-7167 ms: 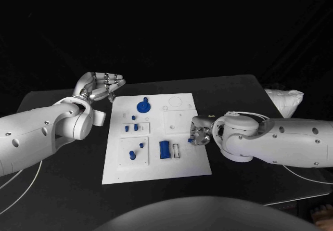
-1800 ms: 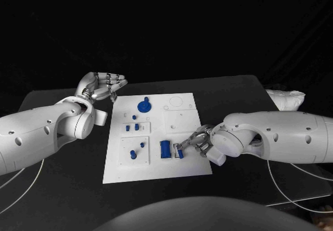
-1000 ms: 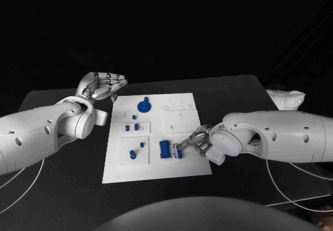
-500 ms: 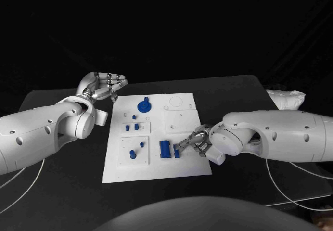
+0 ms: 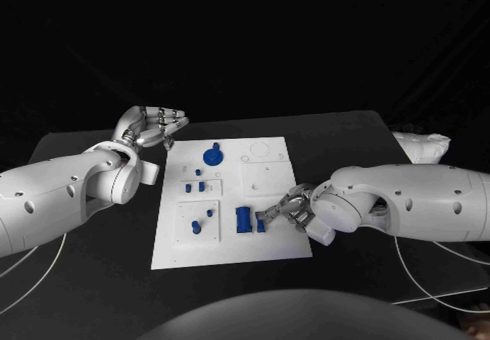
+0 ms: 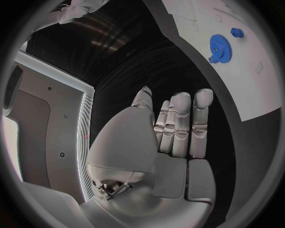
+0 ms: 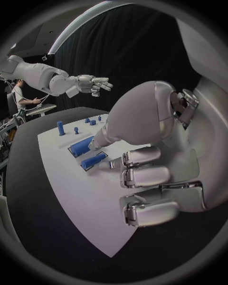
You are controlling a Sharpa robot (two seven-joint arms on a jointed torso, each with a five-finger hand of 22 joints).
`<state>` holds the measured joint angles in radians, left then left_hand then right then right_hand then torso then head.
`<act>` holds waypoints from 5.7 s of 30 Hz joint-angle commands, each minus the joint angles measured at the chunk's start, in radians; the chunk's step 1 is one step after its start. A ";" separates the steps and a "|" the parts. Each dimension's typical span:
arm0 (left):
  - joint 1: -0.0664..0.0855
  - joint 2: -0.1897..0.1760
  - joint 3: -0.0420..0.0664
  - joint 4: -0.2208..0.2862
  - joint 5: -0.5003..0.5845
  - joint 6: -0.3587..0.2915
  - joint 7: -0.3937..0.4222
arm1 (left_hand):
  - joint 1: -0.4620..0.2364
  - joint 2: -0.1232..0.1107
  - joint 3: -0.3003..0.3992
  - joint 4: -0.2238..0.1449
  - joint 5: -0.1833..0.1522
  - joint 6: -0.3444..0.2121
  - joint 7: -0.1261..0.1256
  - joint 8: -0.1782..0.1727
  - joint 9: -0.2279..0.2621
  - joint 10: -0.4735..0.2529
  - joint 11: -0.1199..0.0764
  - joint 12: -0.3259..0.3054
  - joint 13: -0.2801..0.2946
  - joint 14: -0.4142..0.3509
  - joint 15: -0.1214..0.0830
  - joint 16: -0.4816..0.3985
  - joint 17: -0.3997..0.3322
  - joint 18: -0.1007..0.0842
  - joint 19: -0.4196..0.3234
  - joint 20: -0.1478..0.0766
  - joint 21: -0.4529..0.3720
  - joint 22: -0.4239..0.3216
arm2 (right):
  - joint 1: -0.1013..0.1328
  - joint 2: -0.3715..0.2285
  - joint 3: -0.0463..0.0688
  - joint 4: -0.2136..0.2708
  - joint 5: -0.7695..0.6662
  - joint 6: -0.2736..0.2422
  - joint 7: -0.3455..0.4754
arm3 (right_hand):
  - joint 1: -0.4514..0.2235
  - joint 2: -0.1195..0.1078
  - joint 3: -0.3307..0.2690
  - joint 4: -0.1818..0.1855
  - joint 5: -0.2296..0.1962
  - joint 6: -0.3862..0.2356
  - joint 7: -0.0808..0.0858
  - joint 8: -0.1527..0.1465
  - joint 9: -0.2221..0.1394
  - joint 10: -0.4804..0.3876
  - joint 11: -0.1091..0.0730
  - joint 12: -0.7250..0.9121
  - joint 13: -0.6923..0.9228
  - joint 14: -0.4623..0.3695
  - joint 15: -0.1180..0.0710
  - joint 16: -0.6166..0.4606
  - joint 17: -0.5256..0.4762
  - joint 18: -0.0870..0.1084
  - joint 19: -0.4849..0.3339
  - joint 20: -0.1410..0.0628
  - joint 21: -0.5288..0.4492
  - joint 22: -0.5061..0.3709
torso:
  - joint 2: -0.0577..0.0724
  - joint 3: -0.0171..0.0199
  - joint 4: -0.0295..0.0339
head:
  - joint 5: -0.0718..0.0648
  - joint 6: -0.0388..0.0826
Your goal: Assemble the parts on the task board
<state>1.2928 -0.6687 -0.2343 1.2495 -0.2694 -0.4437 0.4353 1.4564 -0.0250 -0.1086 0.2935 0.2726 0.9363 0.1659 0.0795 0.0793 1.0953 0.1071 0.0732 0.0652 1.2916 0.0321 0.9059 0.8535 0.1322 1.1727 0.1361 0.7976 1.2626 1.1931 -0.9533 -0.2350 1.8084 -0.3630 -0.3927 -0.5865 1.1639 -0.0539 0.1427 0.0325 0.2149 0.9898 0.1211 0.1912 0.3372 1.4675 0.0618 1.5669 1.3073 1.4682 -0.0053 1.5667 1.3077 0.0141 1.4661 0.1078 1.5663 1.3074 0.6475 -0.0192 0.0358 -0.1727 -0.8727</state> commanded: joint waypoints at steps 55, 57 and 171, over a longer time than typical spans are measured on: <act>0.000 0.004 0.000 -0.003 -0.014 0.019 0.005 | 0.005 0.015 -0.007 -0.002 0.005 -0.008 0.002 -0.004 -0.002 -0.004 0.001 -0.004 0.001 0.000 0.001 -0.006 -0.001 0.008 0.009 0.001 -0.006 -0.001 | -0.015 0.021 -0.001 0.010 -0.409 0.260 -0.089 | -0.033 0.103 -0.226 0.168 -0.165 -0.067 -0.100 0.703 0.780 0.103 -0.098 0.004 0.263 0.103 -0.078 0.004 0.263 -0.014 0.105 -0.078 0.004 0.263 | 0.000 0.0000 -0.0001 | -0.004 0.000; 0.000 0.003 0.000 -0.003 -0.014 0.018 0.005 | 0.005 0.015 -0.007 -0.002 0.005 -0.008 0.002 -0.004 -0.002 -0.004 0.001 -0.004 0.001 0.000 0.001 -0.006 -0.001 0.008 0.009 0.001 -0.006 -0.001 | -0.016 0.022 -0.001 0.008 -0.411 0.254 -0.089 | -0.029 0.111 -0.225 0.170 -0.165 -0.066 -0.100 0.704 0.785 0.103 -0.099 0.004 0.263 0.103 -0.079 0.004 0.263 -0.014 0.105 -0.078 0.004 0.263 | 0.000 -0.0002 -0.0008 | -0.003 0.000; 0.000 0.001 0.000 -0.006 -0.015 0.017 0.005 | 0.010 0.019 -0.007 -0.002 0.005 -0.008 0.001 -0.004 -0.002 -0.004 0.001 -0.004 0.001 0.000 0.001 -0.005 0.000 0.008 0.010 0.001 -0.009 -0.001 | -0.017 -0.004 -0.001 0.015 -0.343 0.155 0.009 | 0.053 0.007 -0.203 0.156 -0.168 0.028 -0.108 0.716 0.927 0.103 -0.106 0.004 0.263 0.103 -0.086 0.004 0.263 -0.014 0.105 -0.086 0.004 0.263 | 0.001 -0.0002 -0.0001 | -0.005 0.000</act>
<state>1.2926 -0.6698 -0.2349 1.2413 -0.2816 -0.4389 0.4337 1.4657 -0.0158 -0.1114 0.2907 0.2726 0.9363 0.1660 0.0795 0.0793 1.0953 0.1071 0.0732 0.0652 1.2916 0.0321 0.9059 0.8538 0.1322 1.1763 0.1397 0.7936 1.2627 1.1771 -0.9569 -0.2357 1.8242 -0.7189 -0.2202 -0.5978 1.2230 -0.0494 -0.0605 0.1838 0.0540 1.0098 0.0125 0.9018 1.2632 1.4660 -0.0363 1.5708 1.3076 1.4631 -0.0859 1.5667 1.3073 0.0142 1.4661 0.0288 1.5663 1.3078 0.6476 -0.0192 0.0353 -0.1781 -0.8727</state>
